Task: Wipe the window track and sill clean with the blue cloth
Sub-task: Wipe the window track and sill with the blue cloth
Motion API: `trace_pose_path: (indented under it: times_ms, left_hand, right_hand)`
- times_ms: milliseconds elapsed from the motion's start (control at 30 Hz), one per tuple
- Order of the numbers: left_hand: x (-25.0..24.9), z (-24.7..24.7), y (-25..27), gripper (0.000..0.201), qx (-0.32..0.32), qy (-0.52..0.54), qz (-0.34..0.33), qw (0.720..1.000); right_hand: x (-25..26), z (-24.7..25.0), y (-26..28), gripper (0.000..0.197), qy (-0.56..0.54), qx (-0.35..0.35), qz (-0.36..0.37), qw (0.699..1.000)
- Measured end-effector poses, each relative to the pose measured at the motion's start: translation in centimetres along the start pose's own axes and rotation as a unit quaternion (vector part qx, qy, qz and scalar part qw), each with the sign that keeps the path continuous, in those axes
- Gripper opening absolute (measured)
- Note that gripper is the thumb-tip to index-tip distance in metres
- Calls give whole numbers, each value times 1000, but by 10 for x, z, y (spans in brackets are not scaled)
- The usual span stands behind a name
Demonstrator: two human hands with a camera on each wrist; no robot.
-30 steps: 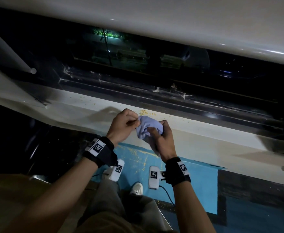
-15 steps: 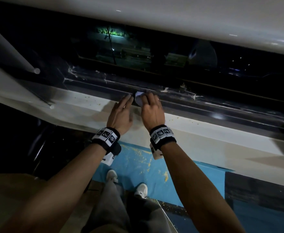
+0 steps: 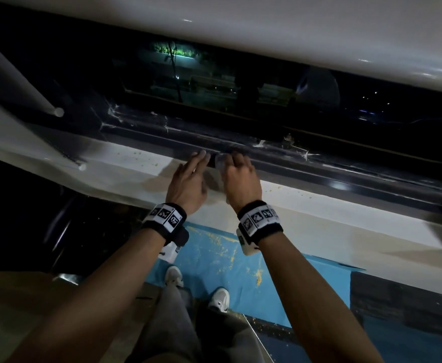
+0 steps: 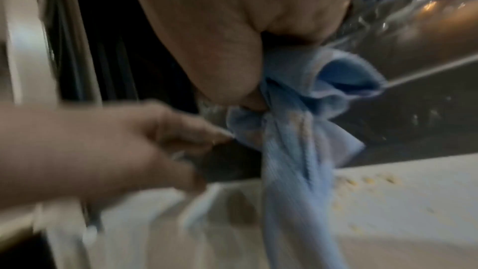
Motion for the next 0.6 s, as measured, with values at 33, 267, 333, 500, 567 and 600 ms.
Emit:
trace_pose_path:
  times_ms: [33,267,333,500,567,600]
  left_hand:
    - [0,-1,1,81,-1,-1,-1,1000]
    - [3,-6,0,83,-11,6,-4,1000]
    - [3,-6,1,85,-15,5,-6,1000]
    - [-4,-2,1,79,4,-2,18,1000]
    - [-4,-1,0,76,-4,2,20,1000]
    - [-2,-2,-1,77,-10,4,13,1000]
  right_hand:
    - [1,6,1,52,-5,3,-15,1000]
    - [-1,5,2,38,-5,-12,21,1000]
    - [-1,16,11,35,2,-23,7,1000]
    - [16,24,-12,38,-23,-106,73,991]
    - [15,7,-19,36,8,-64,130,989]
    - [11,0,-17,34,37,-48,138,989]
Point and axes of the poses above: each hand's wrist, its own y-axis away from the middle knuckle, its own z-axis out of the back of the hand, x = y × z, the point moved 2 cm from there along -y, towards the middle knuckle, and after that the axes turned 14 degrees about -y, right-handed, at the moved point
